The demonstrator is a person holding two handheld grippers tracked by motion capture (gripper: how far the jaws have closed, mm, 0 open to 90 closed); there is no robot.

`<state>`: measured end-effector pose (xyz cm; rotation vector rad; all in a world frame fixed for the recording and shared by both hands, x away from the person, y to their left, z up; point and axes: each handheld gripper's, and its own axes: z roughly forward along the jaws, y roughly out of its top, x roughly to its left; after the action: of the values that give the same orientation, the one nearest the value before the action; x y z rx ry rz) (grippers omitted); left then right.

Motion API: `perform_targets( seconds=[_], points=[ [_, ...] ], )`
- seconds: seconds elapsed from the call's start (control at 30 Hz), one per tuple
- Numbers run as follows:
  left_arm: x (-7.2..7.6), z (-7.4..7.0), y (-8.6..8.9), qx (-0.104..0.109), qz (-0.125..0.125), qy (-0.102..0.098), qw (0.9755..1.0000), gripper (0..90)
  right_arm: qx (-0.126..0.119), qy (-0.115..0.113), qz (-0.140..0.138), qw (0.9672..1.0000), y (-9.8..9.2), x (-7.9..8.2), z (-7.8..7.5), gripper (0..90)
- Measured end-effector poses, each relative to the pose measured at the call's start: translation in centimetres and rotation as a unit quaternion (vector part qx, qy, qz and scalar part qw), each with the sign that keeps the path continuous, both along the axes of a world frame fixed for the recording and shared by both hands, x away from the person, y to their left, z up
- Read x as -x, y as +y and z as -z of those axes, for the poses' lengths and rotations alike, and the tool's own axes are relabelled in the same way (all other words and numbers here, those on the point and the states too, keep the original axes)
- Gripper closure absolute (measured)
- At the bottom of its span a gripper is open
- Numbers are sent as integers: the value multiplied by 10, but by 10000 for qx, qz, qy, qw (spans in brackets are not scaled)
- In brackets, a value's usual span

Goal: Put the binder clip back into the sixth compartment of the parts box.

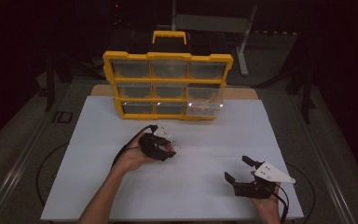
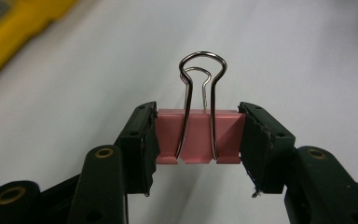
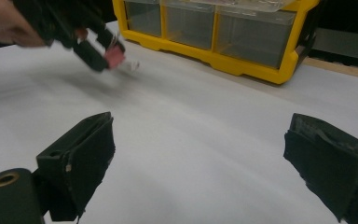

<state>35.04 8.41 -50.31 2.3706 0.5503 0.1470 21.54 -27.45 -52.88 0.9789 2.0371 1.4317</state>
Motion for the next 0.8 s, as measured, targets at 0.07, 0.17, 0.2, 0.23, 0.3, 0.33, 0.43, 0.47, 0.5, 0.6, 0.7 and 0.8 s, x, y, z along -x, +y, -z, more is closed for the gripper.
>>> perform_targets(
  seconds=[0.07,0.17,0.2,0.23,0.3,0.33,0.43,0.47,0.5,0.6,0.7,0.8],
  points=[
    [-3,-12,2,101,-37,-52,9999,501,-4,-2,-6,10000,0,0,0,79],
    [-8,-31,5,243,-51,-135,9996,501,-4,-10,-14,10000,-1,-1,0,79],
    [-9,-36,6,294,-59,-154,9994,501,-11,-5,-9,10000,-1,-1,0,79],
    [-11,-42,7,315,-50,-183,9993,501,-17,0,1,10000,-1,-1,0,79],
    [-14,-53,8,334,-59,-259,9991,501,-13,0,-7,10000,0,-1,0,79],
    [-16,-59,9,377,-72,-280,9989,501,-1,-6,-11,10000,0,-1,0,79],
    [-21,-76,11,510,-82,-348,9981,501,2,5,-20,10000,1,-1,1,79],
    [-23,-81,11,547,-86,-355,9978,501,-2,5,-20,10000,1,-1,0,79],
    [-25,-86,11,570,-86,-372,9976,501,-4,5,-19,10000,0,-1,0,79],
    [-32,-99,8,564,-99,-419,9975,501,12,-2,-15,10000,0,-2,0,79],
    [-40,-109,5,594,-125,-433,9972,501,12,6,-40,10000,1,-2,0,79],
    [-50,-119,-1,531,-181,-494,9972,501,7,6,-34,10000,2,-2,0,79]
  ],
)
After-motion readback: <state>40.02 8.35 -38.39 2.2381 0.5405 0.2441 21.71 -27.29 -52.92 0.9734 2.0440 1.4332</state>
